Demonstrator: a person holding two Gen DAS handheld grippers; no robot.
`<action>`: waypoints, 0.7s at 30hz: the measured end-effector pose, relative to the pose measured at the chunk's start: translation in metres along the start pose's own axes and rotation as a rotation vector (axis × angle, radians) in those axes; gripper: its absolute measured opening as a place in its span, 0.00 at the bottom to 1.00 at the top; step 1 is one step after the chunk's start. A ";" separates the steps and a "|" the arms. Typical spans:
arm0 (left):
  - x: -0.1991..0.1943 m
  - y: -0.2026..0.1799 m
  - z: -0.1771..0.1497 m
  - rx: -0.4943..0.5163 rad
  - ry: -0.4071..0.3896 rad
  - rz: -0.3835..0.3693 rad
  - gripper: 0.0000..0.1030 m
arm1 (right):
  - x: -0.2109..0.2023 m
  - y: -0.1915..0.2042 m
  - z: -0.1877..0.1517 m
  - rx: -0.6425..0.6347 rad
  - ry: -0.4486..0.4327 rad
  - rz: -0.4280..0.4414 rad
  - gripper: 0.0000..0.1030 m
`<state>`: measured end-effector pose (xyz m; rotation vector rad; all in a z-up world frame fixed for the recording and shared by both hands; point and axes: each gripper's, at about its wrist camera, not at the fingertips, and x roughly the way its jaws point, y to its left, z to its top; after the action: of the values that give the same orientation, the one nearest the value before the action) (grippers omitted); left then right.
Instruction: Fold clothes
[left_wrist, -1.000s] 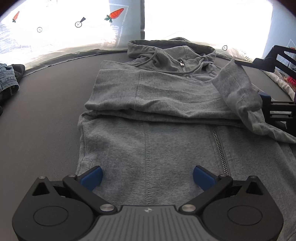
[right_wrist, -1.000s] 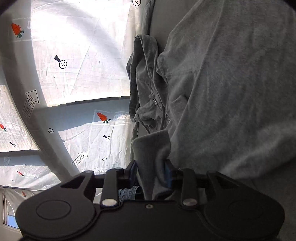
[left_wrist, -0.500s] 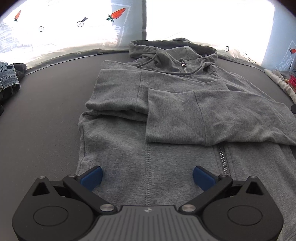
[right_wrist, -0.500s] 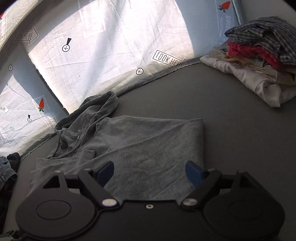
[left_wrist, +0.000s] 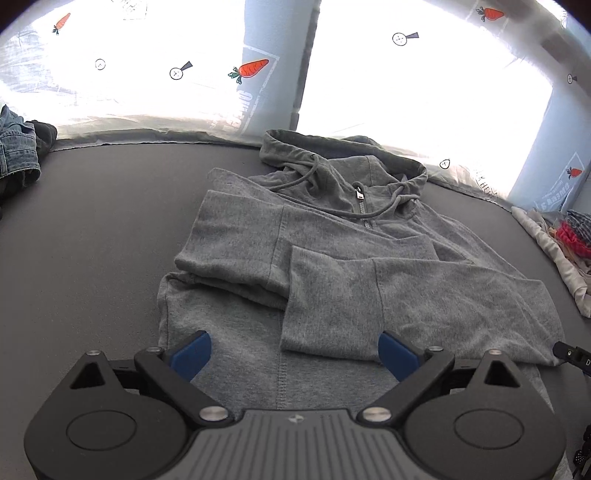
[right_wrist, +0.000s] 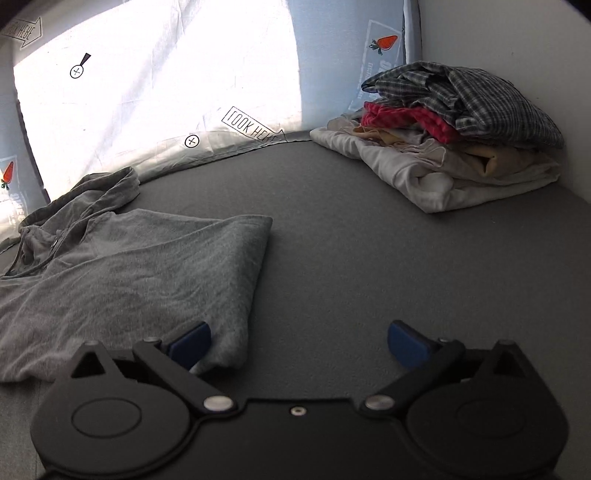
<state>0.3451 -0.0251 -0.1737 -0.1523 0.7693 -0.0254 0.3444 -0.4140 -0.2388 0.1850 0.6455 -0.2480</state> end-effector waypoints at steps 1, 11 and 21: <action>0.003 -0.003 0.003 0.019 0.002 -0.005 0.88 | -0.001 0.002 -0.002 -0.013 -0.007 -0.008 1.00; 0.041 -0.027 0.007 0.127 0.074 -0.014 0.34 | 0.001 0.004 -0.002 -0.026 -0.004 -0.017 1.00; -0.003 -0.027 0.038 0.115 -0.058 -0.095 0.06 | 0.001 0.006 -0.002 -0.031 -0.002 -0.022 1.00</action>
<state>0.3706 -0.0470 -0.1408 -0.0794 0.7005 -0.1545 0.3457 -0.4081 -0.2406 0.1482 0.6498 -0.2596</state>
